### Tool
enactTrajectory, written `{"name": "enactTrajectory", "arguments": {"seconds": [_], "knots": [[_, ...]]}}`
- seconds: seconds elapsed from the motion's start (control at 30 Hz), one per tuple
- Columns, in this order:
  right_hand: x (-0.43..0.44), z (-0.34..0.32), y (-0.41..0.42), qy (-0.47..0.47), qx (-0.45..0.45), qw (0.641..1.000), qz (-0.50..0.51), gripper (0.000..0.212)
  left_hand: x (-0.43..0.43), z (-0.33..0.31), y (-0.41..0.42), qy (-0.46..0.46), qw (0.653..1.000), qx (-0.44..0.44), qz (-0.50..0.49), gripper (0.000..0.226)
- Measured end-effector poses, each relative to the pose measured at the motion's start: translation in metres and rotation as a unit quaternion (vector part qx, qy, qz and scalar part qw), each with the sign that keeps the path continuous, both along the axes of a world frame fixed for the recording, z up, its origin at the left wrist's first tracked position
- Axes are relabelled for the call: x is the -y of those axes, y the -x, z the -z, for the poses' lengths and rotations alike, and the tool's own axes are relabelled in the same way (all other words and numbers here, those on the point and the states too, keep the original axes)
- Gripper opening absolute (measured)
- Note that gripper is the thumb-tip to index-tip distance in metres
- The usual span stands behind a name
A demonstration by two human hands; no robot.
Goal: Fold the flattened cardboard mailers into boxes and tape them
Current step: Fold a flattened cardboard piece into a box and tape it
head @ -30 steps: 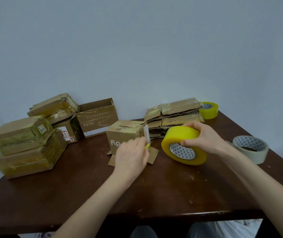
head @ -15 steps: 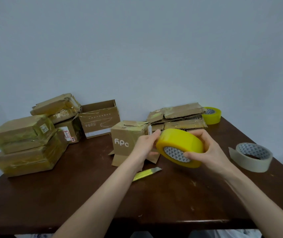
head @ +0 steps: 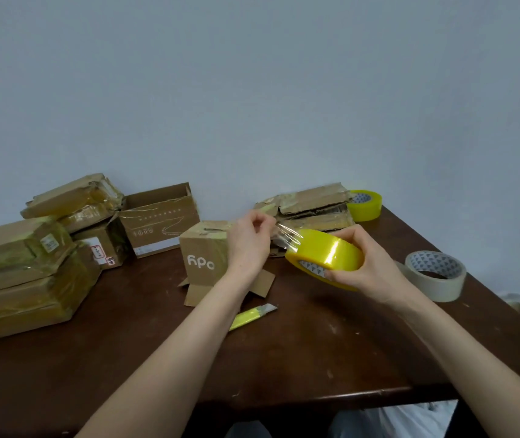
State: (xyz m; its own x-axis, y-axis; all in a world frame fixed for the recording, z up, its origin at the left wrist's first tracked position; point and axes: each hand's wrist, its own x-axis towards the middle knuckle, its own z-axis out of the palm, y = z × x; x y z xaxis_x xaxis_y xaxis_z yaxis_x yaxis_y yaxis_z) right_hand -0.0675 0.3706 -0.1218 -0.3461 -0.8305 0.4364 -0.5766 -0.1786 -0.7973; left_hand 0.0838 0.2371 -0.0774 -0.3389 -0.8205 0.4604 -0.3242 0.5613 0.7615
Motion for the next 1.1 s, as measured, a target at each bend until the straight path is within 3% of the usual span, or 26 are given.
{"name": "enactTrajectory", "arguments": {"seconds": [0.07,0.23,0.3,0.47,0.6,0.67,0.8,0.93,1.1], "knots": [[-0.003,0.002,0.006,-0.012,-0.013,1.000,0.021,0.055,-0.002,-0.003,0.003,0.025,0.999,-0.010,0.036,0.022],[-0.008,0.004,0.000,-0.008,-0.013,0.999,0.050,0.056,-0.003,-0.010,0.008,-0.054,0.993,-0.075,0.075,0.016],[-0.009,0.004,-0.002,-0.005,-0.012,0.998,0.061,0.056,-0.002,-0.012,0.007,-0.053,0.992,-0.074,0.084,0.025],[-0.012,0.007,-0.005,0.000,0.008,0.998,0.063,0.054,-0.003,-0.013,0.005,0.022,0.992,0.043,0.116,0.016],[-0.017,0.004,-0.006,-0.007,0.000,0.998,0.067,0.055,-0.005,-0.013,0.005,0.074,0.982,0.148,0.095,0.022],[-0.020,0.002,-0.005,-0.008,-0.015,0.997,0.070,0.057,-0.007,-0.012,0.008,0.088,0.982,0.152,0.076,0.006],[-0.026,-0.006,-0.001,-0.009,-0.022,0.998,0.060,0.054,-0.010,-0.011,0.018,0.113,0.971,0.205,0.053,0.013],[-0.032,-0.013,0.009,0.006,-0.021,0.998,0.062,0.036,-0.007,-0.009,0.023,0.080,0.973,0.205,0.066,0.011],[-0.031,-0.013,0.014,-0.013,-0.063,0.992,0.106,0.033,-0.009,-0.004,0.019,0.037,0.978,0.189,0.077,0.025]]}}
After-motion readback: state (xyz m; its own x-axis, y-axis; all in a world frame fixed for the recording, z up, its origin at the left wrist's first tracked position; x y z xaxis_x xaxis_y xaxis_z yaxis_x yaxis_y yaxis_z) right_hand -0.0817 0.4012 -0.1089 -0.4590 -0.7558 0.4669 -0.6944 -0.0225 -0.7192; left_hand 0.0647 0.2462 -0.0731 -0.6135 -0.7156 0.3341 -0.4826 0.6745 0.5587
